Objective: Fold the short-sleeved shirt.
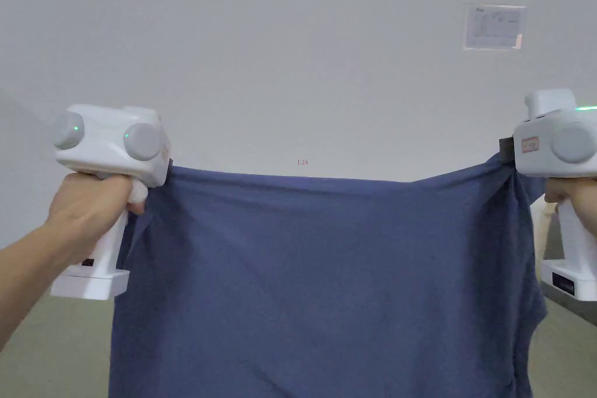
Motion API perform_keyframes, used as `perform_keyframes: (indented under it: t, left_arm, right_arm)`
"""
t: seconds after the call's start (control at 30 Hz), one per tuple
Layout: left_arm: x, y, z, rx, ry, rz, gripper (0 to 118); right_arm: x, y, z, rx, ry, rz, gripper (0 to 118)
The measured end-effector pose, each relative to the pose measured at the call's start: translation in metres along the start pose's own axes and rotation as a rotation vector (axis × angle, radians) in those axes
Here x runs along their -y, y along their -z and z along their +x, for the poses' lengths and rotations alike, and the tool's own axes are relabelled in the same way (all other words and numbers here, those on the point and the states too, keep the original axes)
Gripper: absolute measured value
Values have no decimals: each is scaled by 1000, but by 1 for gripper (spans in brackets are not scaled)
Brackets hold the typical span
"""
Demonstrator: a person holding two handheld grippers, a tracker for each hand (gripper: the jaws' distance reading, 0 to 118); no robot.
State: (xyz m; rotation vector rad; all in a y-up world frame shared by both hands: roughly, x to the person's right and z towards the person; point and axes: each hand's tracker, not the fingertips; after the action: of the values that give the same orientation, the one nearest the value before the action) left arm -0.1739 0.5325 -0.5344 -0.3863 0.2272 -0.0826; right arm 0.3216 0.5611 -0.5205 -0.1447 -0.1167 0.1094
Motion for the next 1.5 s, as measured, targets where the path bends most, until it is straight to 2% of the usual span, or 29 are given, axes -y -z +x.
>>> perform_keyframes:
  t: [0.57, 0.7, 0.77, 0.97, 1.07, 1.13, 1.2, 1.33, 1.5]
  left_arm:
    - [-87, 124, 31, -97, -44, 44, 3]
    - [-82, 159, 39, -104, -21, 43, 3]
    - [-72, 178, 42, -110, -13, 31, 3]
    - [-15, 240, 47, -79, -77, -68, 3]
    - [31, 266, 54, -104, -18, -123, 3]
    - [66, 278, 55, -93, -16, -146, 3]
    - [101, 283, 53, -75, -1, -188, 3]
    - [158, 281, 50, -52, 12, -241, 3]
    - [210, 246, 38, -23, 26, -267, 3]
  right_arm:
    - [-84, 153, -28, 56, -49, 61, 0]
    - [-71, 177, -35, 43, 3, 52, 0]
    - [-56, 192, -43, 45, -44, 26, 0]
    - [20, 223, -65, 27, 20, -30, 0]
    - [66, 233, -71, 9, 33, -92, 0]
    - [99, 237, -77, 3, 7, -148, 0]
    - [132, 233, -80, -2, -11, -162, 0]
    - [190, 215, -81, -27, 45, -246, 0]
    - [242, 164, -75, -68, 2, -308, 0]
